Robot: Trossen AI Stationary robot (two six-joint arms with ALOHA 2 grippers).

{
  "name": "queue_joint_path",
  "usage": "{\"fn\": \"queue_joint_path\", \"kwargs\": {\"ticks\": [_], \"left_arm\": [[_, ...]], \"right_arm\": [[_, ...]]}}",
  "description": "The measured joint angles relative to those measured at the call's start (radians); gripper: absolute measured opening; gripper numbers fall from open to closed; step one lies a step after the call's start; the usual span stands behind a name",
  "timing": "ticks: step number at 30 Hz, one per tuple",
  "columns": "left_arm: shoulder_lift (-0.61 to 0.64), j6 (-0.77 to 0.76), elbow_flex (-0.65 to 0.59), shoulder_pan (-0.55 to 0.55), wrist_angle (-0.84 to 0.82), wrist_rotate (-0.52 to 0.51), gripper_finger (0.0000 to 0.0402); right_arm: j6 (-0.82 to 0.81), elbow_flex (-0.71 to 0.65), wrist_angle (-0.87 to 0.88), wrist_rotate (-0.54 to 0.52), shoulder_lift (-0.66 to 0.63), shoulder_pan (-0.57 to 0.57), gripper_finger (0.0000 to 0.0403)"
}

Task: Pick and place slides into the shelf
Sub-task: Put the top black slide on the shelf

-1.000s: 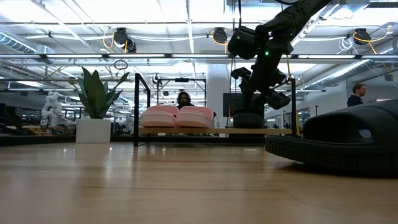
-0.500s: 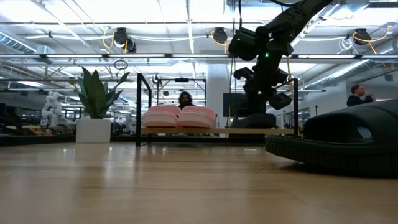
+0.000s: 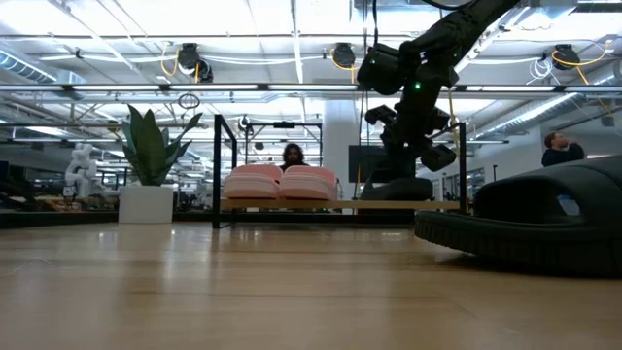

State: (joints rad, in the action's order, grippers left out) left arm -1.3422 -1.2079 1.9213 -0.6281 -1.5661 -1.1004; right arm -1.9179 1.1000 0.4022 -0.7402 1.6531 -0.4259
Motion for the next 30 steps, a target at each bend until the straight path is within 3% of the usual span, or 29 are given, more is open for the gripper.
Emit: {"fn": "queue_joint_path", "kwargs": {"ticks": [12, 30], "left_arm": [[0.0, -0.005, 0.0, 0.0, 0.0, 0.001, 0.0237], [0.0, -0.002, 0.0, 0.0, 0.008, 0.001, 0.0237]], "right_arm": [[-0.027, 0.0, 0.034, 0.035, 0.0, 0.0, 0.001], [-0.028, 0.0, 0.037, 0.035, 0.0, 0.002, 0.0008]]}}
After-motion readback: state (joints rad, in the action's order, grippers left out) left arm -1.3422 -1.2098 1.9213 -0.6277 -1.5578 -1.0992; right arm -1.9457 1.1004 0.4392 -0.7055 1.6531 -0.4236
